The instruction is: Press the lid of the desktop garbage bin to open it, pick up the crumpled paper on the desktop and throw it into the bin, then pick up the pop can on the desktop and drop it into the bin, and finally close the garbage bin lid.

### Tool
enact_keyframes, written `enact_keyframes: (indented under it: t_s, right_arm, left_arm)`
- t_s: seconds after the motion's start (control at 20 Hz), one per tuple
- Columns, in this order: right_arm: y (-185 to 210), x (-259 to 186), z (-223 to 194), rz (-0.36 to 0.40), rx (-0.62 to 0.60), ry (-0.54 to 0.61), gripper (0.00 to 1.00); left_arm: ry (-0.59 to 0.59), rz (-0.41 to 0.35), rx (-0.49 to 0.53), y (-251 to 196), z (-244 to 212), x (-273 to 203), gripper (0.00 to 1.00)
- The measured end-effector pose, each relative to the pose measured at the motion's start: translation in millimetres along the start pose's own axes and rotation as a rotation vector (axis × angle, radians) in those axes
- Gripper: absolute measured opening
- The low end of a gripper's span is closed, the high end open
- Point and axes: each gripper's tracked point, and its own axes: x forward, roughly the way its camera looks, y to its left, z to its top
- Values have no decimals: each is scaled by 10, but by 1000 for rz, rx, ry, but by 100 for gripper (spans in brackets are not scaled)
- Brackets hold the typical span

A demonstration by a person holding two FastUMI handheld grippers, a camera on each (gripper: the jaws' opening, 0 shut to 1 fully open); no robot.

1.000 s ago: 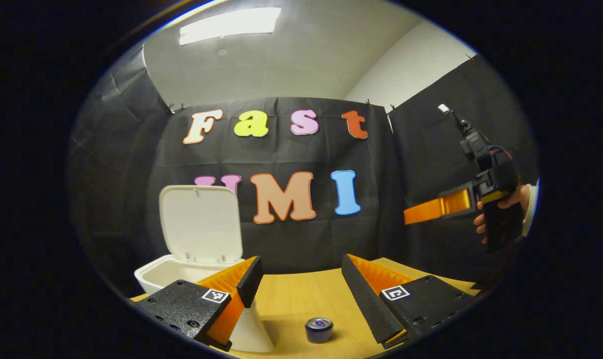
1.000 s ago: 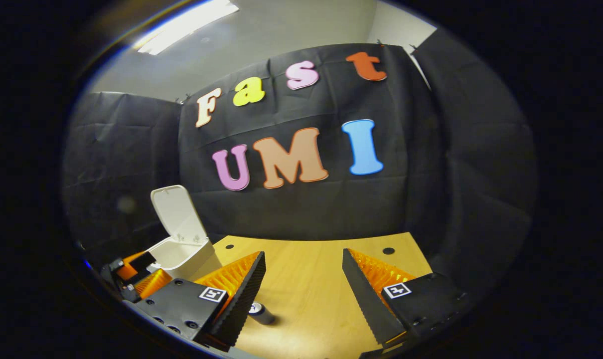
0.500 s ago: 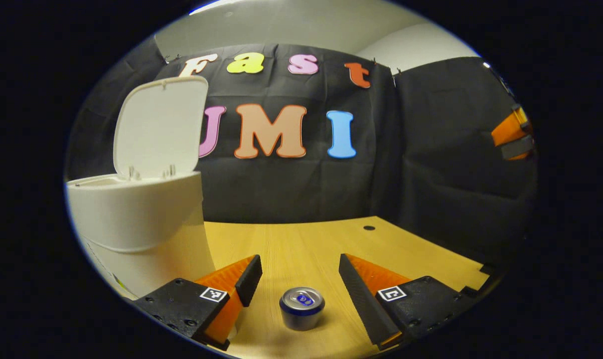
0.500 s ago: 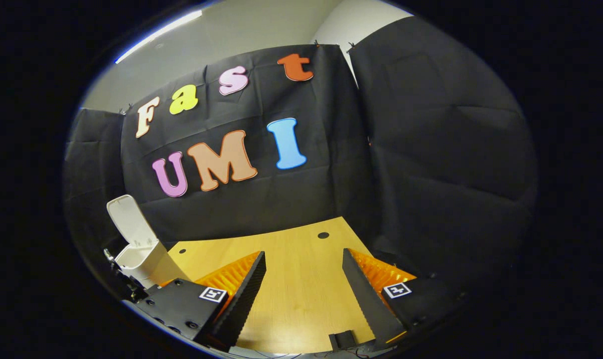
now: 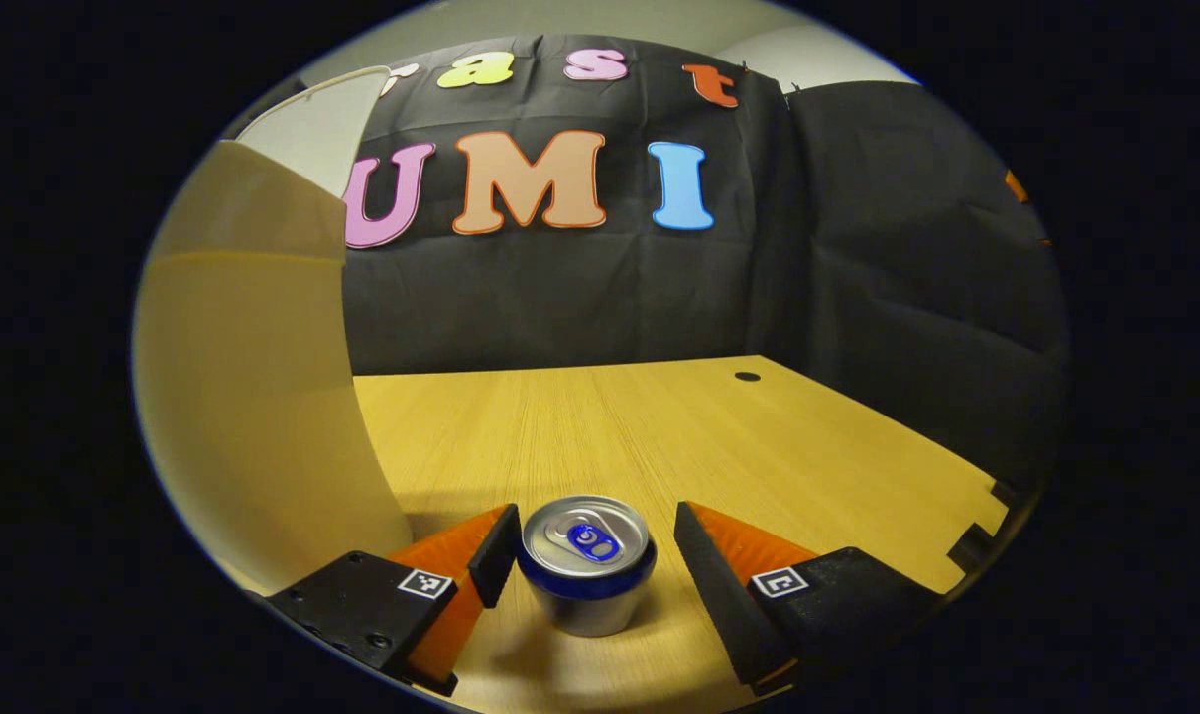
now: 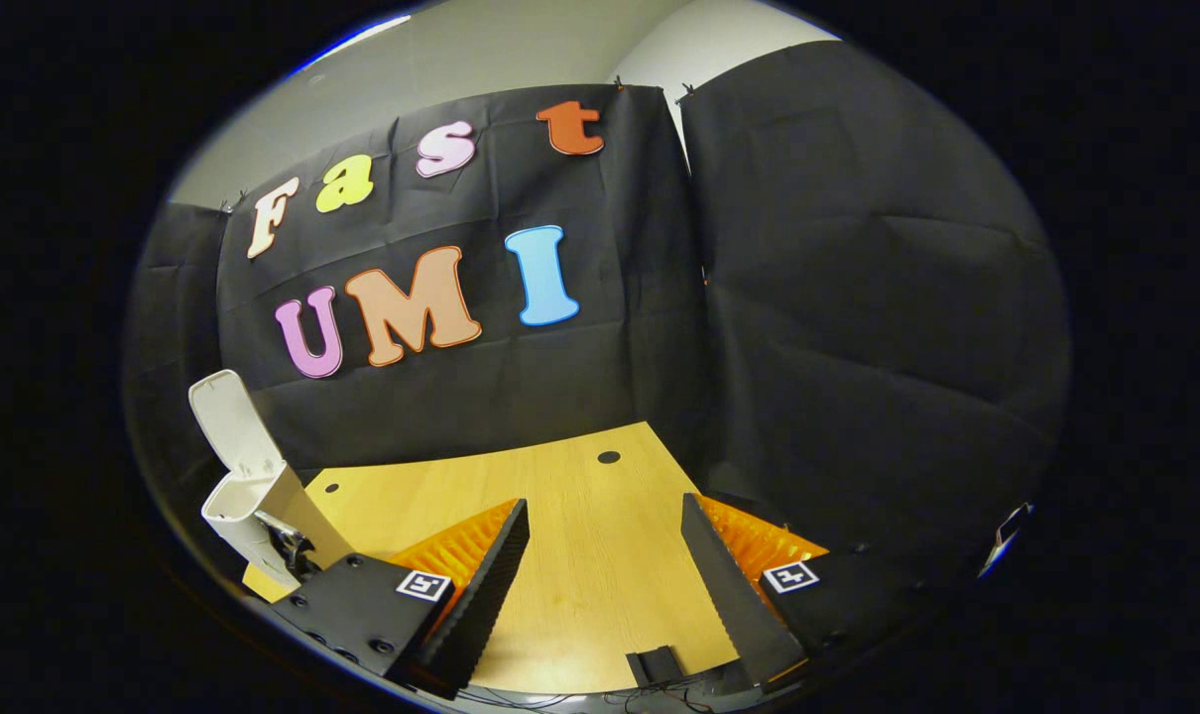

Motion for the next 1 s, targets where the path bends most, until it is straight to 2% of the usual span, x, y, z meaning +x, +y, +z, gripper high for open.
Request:
enact_keyframes:
  t_s: [0.1,0.15,0.4,0.65,0.7,0.75,1.0]
  right_arm:
    - [-40,-13,-17,-13,1,4,98]
    - [-55,-38,-40,-19,1,3,98]
    - [-30,-104,-83,-17,17,2,98]
    - [95,-192,-164,20,28,-3,98]
    - [138,-207,-163,33,35,-6,93]
    - [175,-226,-158,49,46,-10,98]
    - [304,-222,-111,112,81,-32,98]
  left_arm:
    - [26,-3,-17,2,-92,33,87]
    - [24,-2,-17,7,-88,38,79]
    - [2,9,-39,90,104,-60,78]
    - [-104,-7,-61,105,756,-322,78]
    - [-133,-21,-80,63,923,-383,78]
    - [-162,-36,-104,25,1115,-448,78]
    - [-330,-85,-174,-17,2093,-873,77]
